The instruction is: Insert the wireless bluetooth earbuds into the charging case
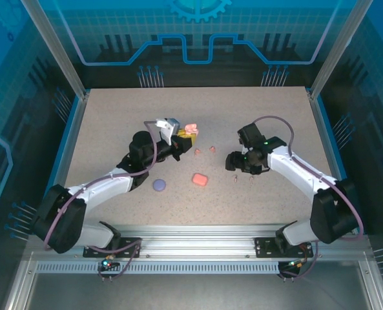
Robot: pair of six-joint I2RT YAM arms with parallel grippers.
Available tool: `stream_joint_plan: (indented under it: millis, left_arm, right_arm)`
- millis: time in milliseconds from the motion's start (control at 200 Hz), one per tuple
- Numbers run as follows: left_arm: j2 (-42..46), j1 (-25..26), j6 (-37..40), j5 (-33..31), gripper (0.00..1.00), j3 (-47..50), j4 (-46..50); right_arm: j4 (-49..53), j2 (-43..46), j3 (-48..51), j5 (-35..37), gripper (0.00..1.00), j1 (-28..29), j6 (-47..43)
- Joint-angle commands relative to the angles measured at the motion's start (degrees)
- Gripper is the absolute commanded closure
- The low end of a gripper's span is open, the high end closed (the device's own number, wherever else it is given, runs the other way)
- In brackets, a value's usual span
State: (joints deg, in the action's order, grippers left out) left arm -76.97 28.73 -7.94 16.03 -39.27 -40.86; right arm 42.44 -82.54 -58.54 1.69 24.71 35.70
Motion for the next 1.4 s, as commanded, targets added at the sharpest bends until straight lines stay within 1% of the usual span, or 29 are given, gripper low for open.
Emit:
stream_joint_plan:
  millis: [0, 90, 200, 380, 705, 975, 1396]
  left_arm:
    - [3.33, 0.58, 3.17, -7.16, 1.0, 0.2, -10.28]
    - [4.8, 0.77, 2.34, -9.17, 1.0, -0.89, -10.68]
    - [6.13, 0.9, 2.02, -9.6, 1.0, -2.23, -11.19]
    - [7.31, 1.24, 1.26, -8.44, 1.0, -3.96, -10.48]
    - [7.01, 2.12, 1.13, -6.41, 1.0, -5.54, -7.88]
    - [6.57, 2.18, 1.37, -6.1, 1.0, -5.93, -7.26]
    - [6.48, 2.28, 1.45, -5.84, 1.0, -6.1, -6.51]
  right_arm:
    - [3.02, -3.49, -0.96, 4.48, 0.29, 1.81, 3.57]
    - [2.48, -5.77, -1.23, 4.53, 0.33, 2.25, 4.39]
    - [2.35, -8.98, -1.81, 4.61, 0.38, 2.6, 4.9]
    - [1.32, -13.45, -2.75, 5.86, 0.49, 3.32, 3.48]
    - [2.04, -19.19, -5.95, 9.59, 0.58, 3.68, 0.78]
    - [1.78, -21.28, -6.93, 9.42, 0.61, 3.63, 0.07]
    - [0.22, -20.99, -5.74, 6.97, 0.62, 3.79, 0.16]
